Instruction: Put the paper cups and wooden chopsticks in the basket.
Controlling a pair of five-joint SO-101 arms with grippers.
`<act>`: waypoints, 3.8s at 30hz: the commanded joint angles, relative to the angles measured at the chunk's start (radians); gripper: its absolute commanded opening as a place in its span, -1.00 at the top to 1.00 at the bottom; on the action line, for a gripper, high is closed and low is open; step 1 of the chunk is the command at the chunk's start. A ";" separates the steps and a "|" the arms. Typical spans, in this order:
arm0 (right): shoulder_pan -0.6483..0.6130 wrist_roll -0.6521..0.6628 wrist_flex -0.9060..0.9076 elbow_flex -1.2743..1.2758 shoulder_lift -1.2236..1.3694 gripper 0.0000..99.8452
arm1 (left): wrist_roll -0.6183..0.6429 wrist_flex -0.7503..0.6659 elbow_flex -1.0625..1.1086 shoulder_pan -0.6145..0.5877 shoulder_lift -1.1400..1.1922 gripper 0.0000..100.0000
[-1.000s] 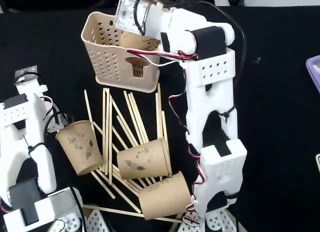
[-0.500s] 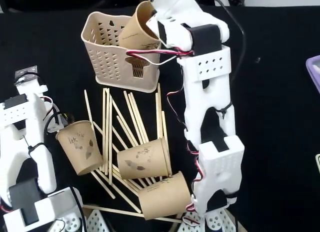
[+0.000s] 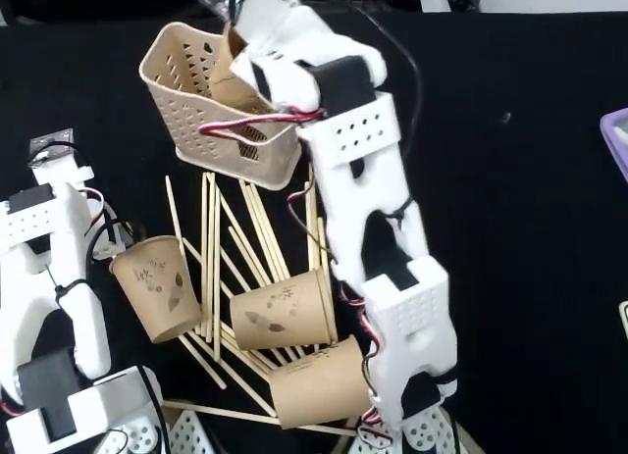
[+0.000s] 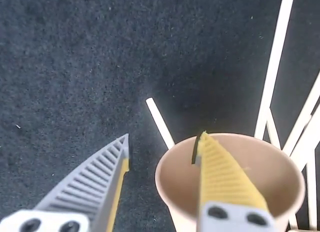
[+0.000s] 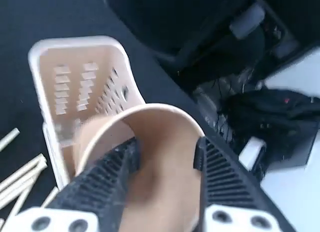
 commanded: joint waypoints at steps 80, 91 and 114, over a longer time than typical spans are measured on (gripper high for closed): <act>0.038 -0.046 0.365 -0.263 0.005 0.52 | 0.006 -0.006 -0.005 0.005 -0.038 0.56; -0.006 0.032 0.362 -0.125 0.001 0.83 | 0.005 -0.006 -0.005 -0.001 -0.038 0.56; -0.014 0.496 0.364 -0.226 -0.001 0.98 | 0.006 -0.006 -0.007 0.008 -0.038 0.56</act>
